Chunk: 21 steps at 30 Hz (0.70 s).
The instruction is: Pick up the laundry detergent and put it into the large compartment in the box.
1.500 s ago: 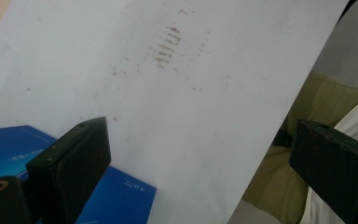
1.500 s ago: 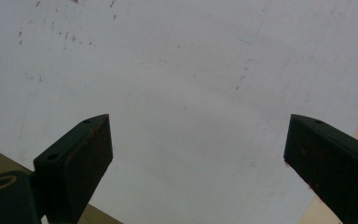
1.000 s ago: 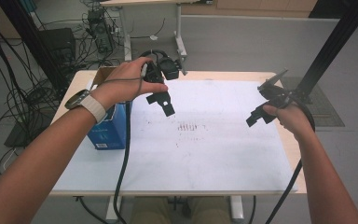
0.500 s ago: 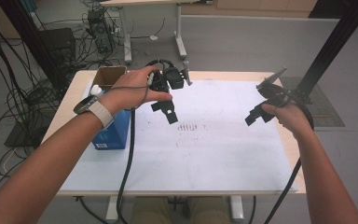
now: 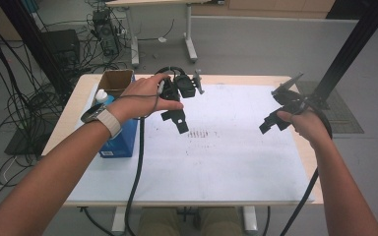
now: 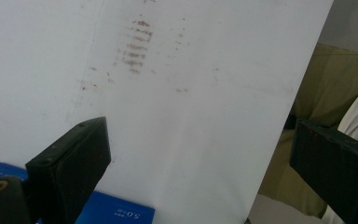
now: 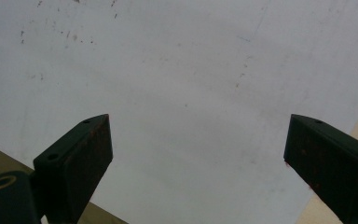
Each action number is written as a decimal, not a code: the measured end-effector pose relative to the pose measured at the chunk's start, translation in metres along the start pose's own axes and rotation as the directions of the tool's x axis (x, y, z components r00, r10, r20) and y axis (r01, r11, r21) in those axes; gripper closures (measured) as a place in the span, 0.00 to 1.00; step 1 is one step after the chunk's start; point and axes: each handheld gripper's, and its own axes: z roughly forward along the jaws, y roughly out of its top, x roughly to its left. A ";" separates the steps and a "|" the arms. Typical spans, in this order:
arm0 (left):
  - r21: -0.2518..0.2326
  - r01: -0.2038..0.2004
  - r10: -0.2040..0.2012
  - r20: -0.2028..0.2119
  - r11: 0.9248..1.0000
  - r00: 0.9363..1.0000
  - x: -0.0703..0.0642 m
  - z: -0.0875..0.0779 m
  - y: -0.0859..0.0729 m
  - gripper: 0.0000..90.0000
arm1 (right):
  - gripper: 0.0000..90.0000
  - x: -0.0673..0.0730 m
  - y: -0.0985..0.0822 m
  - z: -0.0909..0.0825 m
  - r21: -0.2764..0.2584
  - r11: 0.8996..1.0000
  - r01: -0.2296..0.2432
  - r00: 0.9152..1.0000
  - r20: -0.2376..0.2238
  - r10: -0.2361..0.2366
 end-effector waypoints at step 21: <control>-0.001 0.011 -0.011 0.003 1.000 1.000 0.002 0.005 -0.001 0.06 | 0.08 -0.001 0.000 0.003 0.003 1.000 0.000 1.000 -0.004 0.000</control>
